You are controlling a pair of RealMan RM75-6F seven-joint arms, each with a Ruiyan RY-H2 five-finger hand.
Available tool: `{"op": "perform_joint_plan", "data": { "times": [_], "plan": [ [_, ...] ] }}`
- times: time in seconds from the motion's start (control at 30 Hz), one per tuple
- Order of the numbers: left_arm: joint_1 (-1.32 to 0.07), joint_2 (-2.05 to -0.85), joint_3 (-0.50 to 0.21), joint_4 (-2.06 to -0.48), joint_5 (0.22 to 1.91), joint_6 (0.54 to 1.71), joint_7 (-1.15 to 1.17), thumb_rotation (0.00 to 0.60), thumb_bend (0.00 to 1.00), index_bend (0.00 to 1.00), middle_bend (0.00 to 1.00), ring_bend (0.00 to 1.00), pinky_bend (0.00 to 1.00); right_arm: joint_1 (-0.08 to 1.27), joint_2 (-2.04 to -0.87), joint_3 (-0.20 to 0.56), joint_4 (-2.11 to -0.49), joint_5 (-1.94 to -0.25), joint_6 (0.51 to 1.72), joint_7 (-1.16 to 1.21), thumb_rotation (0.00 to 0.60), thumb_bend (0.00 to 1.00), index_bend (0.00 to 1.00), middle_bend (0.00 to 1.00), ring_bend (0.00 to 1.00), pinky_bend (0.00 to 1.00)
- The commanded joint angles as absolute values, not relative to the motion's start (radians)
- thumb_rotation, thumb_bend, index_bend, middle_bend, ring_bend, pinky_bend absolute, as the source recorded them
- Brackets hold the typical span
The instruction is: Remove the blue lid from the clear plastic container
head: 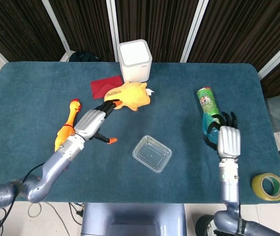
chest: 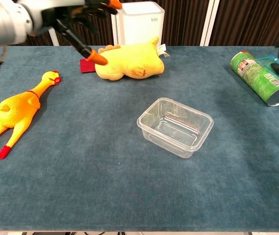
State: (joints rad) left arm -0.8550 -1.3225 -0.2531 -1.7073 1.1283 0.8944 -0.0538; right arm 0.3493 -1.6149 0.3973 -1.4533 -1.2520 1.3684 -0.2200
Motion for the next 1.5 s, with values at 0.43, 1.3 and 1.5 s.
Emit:
{"op": "perform_joint_plan", "data": {
  "times": [0.43,1.3,1.5],
  "plan": [
    [-0.625,-1.165,-0.116,-1.798,1.288,1.082,-0.169,0.600,0.00,0.00,0.03,0.00,0.16,0.263,-1.461,0.235,-1.484,-1.305,1.319,-0.186,0.600,0.52,0.05,0.01,0.00,0.00],
    [-0.214,-1.081,0.150,-1.620,1.542,1.508,0.058,0.600,0.00,0.00,0.00,0.00,0.01,0.102,-1.149,0.056,-1.642,-1.485,1.468,-0.156,0.600,0.27,0.00,0.00,0.00,0.00],
    [-0.196,-1.118,0.126,-1.584,1.544,1.529,0.067,0.600,0.00,0.00,0.00,0.00,0.01,0.094,-1.142,0.061,-1.636,-1.470,1.471,-0.120,0.600,0.26,0.00,0.00,0.00,0.00]
  ]
}}
